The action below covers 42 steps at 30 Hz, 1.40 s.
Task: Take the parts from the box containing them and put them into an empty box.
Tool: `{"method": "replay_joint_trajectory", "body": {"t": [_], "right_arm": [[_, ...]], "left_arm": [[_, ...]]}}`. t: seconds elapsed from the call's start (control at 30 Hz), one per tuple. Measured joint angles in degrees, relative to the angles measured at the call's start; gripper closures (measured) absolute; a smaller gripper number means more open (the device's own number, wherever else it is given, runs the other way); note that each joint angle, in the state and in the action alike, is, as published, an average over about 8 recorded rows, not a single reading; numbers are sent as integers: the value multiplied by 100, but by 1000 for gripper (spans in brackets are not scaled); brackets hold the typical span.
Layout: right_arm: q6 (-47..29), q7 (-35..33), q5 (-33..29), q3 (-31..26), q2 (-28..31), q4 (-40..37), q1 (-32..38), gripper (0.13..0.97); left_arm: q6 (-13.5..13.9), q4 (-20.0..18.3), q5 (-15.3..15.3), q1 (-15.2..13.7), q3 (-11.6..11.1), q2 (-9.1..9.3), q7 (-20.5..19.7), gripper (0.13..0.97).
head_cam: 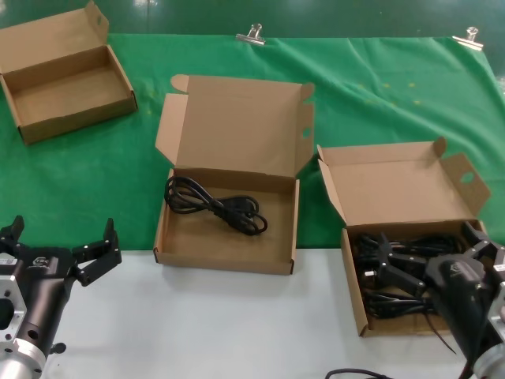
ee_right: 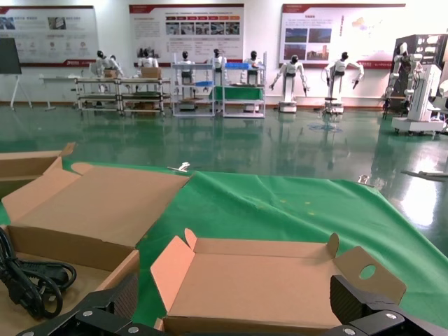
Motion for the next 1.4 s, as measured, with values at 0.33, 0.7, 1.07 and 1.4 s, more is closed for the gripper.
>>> {"method": "replay_joint_trajectory", "body": {"t": [0.33,0.7,1.07,1.4], "right_arm": [[0,0,0,0,0,0,0,129],[0,0,0,0,0,0,0,129],[0,0,0,0,0,0,0,129],[0,0,0,0,0,0,0,129]], "left_arm": [[0,0,0,0,0,0,0,132],[0,0,0,0,0,0,0,132],[0,0,0,0,0,0,0,132],[0,0,0,0,0,0,0,132]]}}
